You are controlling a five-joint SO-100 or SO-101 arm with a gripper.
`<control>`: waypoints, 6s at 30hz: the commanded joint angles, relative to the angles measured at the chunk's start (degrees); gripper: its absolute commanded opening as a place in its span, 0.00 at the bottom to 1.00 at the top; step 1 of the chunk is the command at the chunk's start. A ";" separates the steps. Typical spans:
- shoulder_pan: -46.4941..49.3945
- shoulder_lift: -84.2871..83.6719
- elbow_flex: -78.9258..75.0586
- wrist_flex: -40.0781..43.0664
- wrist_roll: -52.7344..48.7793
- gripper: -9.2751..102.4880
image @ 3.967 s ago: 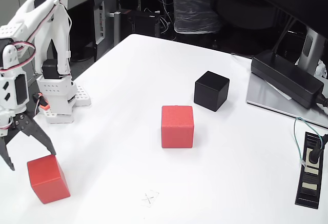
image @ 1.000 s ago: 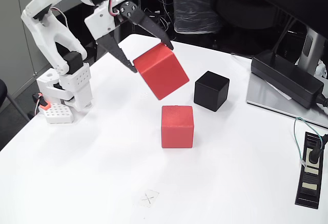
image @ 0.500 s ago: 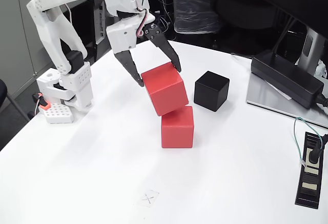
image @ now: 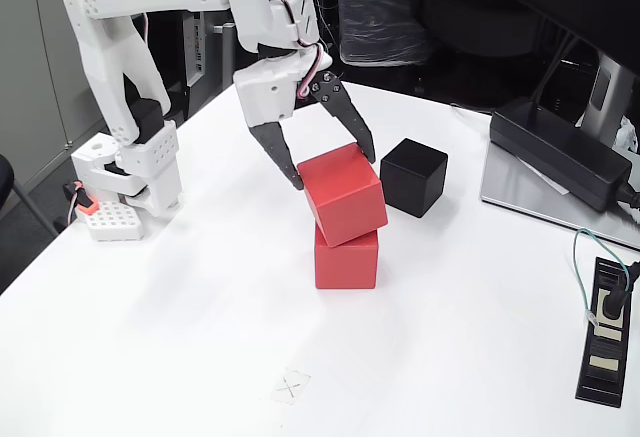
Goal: Stack the three blocks in an ordered color.
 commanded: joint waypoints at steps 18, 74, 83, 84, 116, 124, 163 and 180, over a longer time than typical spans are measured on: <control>-0.09 -0.35 -2.55 -0.62 -0.09 0.29; -21.62 -6.15 -11.60 0.62 -13.10 0.41; -21.27 -20.04 -22.06 -0.35 -18.81 0.41; -21.36 -21.88 -23.73 -0.35 -18.63 0.41; -21.80 -51.86 -42.98 -0.35 -17.49 0.39; -21.88 -51.33 -44.03 -0.35 -12.74 0.22; -20.83 -14.59 -43.07 11.16 -12.74 0.16; -3.43 -1.23 -33.05 11.07 -12.92 0.16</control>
